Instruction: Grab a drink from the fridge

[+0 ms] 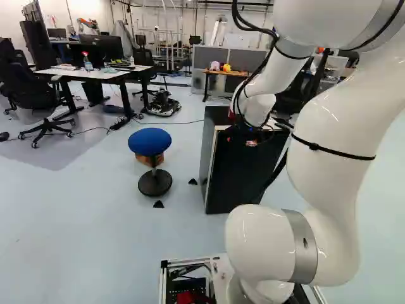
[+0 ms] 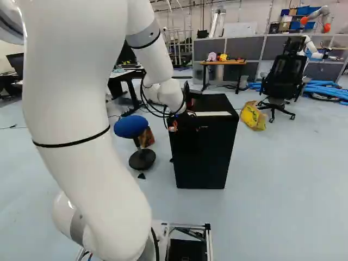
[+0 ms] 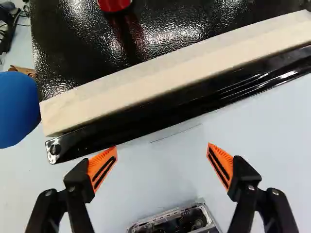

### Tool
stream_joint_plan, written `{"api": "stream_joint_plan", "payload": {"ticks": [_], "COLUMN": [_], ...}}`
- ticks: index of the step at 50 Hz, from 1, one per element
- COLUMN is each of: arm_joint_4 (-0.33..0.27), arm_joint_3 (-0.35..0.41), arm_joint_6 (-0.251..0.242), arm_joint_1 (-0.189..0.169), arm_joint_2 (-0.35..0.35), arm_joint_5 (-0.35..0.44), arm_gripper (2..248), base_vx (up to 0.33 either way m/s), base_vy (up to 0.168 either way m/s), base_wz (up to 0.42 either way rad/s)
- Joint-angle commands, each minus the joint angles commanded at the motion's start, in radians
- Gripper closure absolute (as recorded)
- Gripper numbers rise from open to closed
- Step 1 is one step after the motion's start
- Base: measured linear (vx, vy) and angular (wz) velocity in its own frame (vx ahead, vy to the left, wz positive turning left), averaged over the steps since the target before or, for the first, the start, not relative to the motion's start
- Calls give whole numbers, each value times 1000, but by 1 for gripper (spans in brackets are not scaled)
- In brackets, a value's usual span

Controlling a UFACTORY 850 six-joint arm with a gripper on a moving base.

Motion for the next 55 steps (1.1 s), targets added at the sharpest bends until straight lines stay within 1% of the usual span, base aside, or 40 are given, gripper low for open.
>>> {"api": "stream_joint_plan", "payload": {"ticks": [10,16,42,50,55], "arm_joint_4": [0,0,0,-2,-5], "arm_joint_3": [2,18,151,192,203], "arm_joint_6": [0,0,0,0,0], "arm_joint_1": [0,0,-3,-7,-7], "arm_joint_2": [2,15,134,172,183], "arm_joint_5": [0,0,2,17,34], "arm_gripper": [3,3,3,3,3], "base_vx": [0,0,0,0,0], "base_vy": [0,0,0,0,0], "base_wz": [0,0,0,0,0]}}
